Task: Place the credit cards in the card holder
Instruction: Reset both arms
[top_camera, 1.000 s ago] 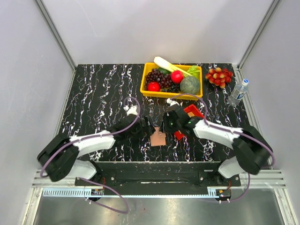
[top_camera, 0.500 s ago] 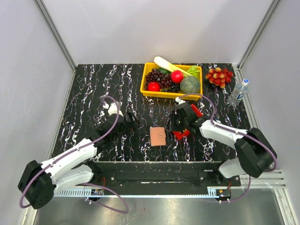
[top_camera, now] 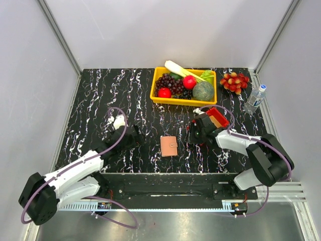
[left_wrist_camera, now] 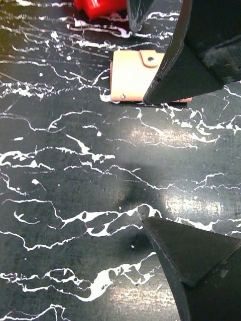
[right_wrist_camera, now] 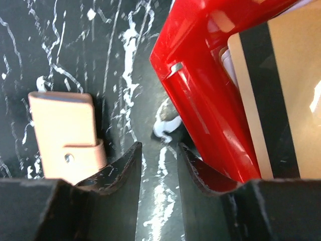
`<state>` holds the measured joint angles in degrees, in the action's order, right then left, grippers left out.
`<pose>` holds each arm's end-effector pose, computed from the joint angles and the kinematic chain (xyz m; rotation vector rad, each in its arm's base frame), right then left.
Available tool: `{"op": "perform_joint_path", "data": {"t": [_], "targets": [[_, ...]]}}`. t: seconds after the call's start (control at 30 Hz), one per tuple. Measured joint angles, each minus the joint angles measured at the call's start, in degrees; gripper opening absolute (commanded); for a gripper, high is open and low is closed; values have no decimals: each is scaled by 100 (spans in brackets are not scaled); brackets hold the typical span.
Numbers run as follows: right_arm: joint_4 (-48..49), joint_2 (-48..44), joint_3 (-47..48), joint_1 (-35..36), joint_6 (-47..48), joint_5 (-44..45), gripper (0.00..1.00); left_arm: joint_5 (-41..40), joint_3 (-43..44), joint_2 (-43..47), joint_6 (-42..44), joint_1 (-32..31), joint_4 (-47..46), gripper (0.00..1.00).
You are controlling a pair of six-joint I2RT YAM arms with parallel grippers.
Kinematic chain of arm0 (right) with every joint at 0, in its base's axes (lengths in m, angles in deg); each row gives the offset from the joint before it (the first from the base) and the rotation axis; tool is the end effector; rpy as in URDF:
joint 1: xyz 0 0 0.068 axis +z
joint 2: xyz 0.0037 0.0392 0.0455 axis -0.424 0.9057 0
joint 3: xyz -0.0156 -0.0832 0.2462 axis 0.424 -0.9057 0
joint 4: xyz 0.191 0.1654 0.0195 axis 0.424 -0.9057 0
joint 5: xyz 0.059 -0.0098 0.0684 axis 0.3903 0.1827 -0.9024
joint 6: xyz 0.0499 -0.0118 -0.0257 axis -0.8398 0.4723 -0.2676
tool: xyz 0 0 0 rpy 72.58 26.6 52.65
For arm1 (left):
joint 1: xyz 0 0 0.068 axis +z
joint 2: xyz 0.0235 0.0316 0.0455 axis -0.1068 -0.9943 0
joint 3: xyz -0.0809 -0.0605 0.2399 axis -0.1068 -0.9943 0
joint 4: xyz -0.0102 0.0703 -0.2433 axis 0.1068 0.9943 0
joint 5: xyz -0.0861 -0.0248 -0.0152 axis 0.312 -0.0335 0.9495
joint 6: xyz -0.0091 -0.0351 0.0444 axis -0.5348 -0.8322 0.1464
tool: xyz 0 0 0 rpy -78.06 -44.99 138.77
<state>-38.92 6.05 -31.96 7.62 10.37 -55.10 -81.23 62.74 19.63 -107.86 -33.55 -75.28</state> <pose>0.2273 0.1490 0.1397 -0.0559 2.5486 0.5397 0.1576 -0.1134 0.1916 -0.3222 2.2483 -0.4396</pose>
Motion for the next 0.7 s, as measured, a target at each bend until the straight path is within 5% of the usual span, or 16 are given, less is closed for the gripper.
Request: {"op": "perform_joint_path", "data": {"t": [0.23,0.5,0.7], "targets": [[103,-87,-116,-343,74,138,46,-103,4,-374,4,17,96,99],[396,-1399,-686,-389,348,85,99,-243,96,-413,90,103,214,99],[516,-3222,-763,-391,586,527,99,-310,96,105,284,474,219,99]]}}
